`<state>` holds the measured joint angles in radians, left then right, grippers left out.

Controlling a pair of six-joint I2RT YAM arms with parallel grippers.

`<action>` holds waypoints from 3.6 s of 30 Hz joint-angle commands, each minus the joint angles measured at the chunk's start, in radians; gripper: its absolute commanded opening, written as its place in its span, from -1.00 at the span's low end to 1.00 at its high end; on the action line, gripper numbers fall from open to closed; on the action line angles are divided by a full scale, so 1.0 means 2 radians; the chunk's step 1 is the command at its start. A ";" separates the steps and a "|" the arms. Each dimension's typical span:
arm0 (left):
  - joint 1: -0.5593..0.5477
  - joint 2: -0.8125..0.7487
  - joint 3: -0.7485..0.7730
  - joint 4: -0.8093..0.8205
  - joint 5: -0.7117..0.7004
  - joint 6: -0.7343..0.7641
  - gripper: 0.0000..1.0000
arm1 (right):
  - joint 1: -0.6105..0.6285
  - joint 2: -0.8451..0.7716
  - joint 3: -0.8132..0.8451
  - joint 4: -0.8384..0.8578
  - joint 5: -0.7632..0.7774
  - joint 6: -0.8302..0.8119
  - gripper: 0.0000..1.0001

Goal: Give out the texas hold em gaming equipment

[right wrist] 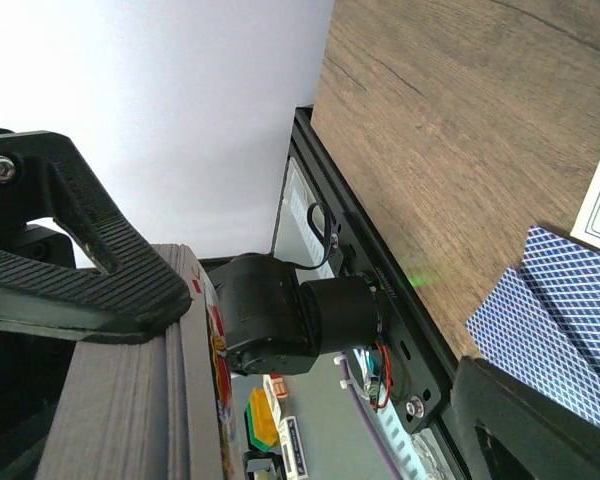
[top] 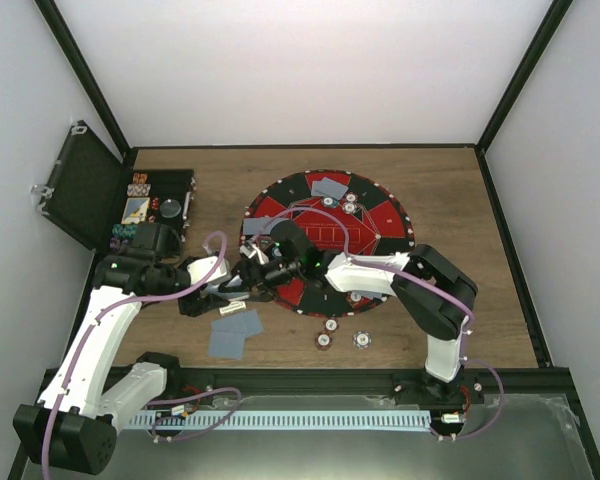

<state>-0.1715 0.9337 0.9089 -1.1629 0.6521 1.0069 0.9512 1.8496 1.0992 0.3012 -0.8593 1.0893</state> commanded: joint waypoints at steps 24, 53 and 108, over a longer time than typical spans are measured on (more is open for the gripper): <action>0.001 -0.006 0.017 -0.004 0.015 0.012 -0.92 | -0.067 -0.123 -0.083 -0.013 0.019 -0.020 -0.84; 0.001 -0.010 0.012 -0.008 0.000 0.010 -0.92 | -0.149 -0.018 0.147 -0.325 0.601 -0.531 -0.99; 0.001 -0.018 0.011 0.001 0.014 0.004 -0.92 | -0.133 -0.212 0.064 -0.267 0.458 -0.365 1.00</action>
<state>-0.1707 0.8974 0.9108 -1.1740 0.6361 1.0046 0.7353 1.4570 1.1690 -0.0948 0.3157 0.0532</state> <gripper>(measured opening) 0.605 0.998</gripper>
